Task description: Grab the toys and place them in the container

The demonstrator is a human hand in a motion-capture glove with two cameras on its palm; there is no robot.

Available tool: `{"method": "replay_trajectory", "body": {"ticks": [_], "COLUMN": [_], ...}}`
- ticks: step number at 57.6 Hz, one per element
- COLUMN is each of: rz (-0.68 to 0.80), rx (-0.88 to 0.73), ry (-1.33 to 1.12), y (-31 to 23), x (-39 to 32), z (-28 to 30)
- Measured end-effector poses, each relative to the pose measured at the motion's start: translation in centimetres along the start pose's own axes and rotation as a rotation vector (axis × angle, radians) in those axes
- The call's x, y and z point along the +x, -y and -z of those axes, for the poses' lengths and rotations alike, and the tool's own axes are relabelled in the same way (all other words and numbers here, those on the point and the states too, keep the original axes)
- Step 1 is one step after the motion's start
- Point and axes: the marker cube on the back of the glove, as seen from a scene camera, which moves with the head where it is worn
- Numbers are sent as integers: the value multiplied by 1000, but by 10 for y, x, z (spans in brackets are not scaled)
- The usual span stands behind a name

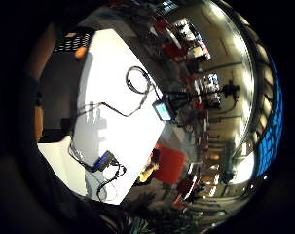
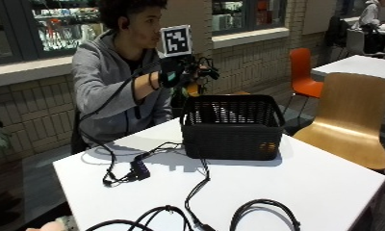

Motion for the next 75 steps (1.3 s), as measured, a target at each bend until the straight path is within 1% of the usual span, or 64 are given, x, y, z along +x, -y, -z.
{"method": "replay_trajectory", "body": {"ticks": [3,8,13,17,23,28,32,34,38,39,42,45,49,50,54,58,62,65,67,71,75], "rz": [-3,141,122,38,146,92,-27,-30,50,45,-36,-69,57,62,17,-116,-169,-199,-248,-360,-410], "rx": [12,16,-10,-37,-83,-175,-189,-188,-178,-175,-171,-177,-189,-192,-212,-229,-242,-238,-234,-232,-219], "ry": [-7,19,-6,21,19,-36,-53,-38,-80,-91,-60,-58,-9,-12,-93,-200,-192,-122,-52,77,152], "y": [10,19,28,34,31,30,32,30,20,17,8,-7,-39,-47,-82,-116,-158,-197,-219,-253,-284], "x": [-12,-27,-36,-45,-50,-49,-48,-47,-36,-34,-34,-28,-23,-20,-2,15,26,28,30,42,51], "z": [2,2,-3,-4,-7,-13,-17,-17,-19,-20,-20,-21,-20,-21,-27,-37,-47,-55,-59,-67,-76]}}
